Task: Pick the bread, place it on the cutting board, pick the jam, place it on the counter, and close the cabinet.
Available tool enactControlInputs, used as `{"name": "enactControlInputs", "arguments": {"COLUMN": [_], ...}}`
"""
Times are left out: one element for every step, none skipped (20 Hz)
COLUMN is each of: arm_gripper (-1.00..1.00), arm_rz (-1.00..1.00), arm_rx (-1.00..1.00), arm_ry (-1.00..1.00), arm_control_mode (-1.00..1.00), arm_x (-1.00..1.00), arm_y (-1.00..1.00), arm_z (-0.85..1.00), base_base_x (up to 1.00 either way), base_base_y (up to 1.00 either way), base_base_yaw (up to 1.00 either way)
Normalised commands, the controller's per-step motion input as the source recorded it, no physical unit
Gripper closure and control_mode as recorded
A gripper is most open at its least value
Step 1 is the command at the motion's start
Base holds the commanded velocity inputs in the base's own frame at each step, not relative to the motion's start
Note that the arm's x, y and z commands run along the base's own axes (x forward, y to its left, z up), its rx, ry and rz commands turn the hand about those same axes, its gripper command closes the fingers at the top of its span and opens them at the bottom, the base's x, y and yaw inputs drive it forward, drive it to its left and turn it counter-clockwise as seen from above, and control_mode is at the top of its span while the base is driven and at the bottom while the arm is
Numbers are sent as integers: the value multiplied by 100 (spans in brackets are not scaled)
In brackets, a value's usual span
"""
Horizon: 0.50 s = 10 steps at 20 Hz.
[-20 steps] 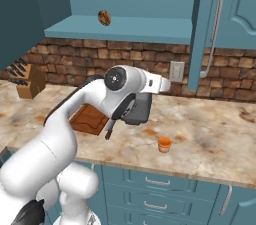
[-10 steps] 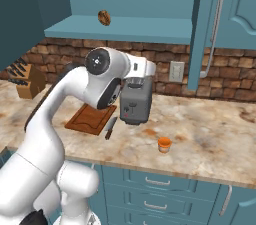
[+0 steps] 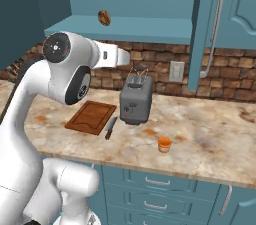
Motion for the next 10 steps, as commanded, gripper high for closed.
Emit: {"name": "enactControlInputs", "arguments": {"arm_gripper": [-100, -100, -100, -100, -100, -100, -100, -100, -100, -100], "arm_rz": [6, 3, 2, 3, 4, 3, 4, 6, 6, 10], "arm_rx": [0, 0, 0, 0, 0, 0, 0, 0, 0, 0], "arm_ry": [0, 0, 0, 0, 0, 0, 0, 0, 0, 0], "arm_control_mode": [-100, -100, -100, -100, -100, -100, -100, -100, -100, -100], "arm_x": [-39, -34, -28, -26, -27, -18, -11, -1, 0, 0], "arm_y": [63, 59, 66, 62, 61, 62, 61, 55, 44, 31], "arm_z": [41, 43, 49, 46, 46, 45, 40, 30, 28, 27], "base_base_x": [0, 0, 0, 0, 0, 0, 0, 0, 0, 0], "base_base_y": [0, 0, 0, 0, 0, 0, 0, 0, 0, 0], "base_base_yaw": [0, 0, 0, 0, 0, 0, 0, 0, 0, 0]}}
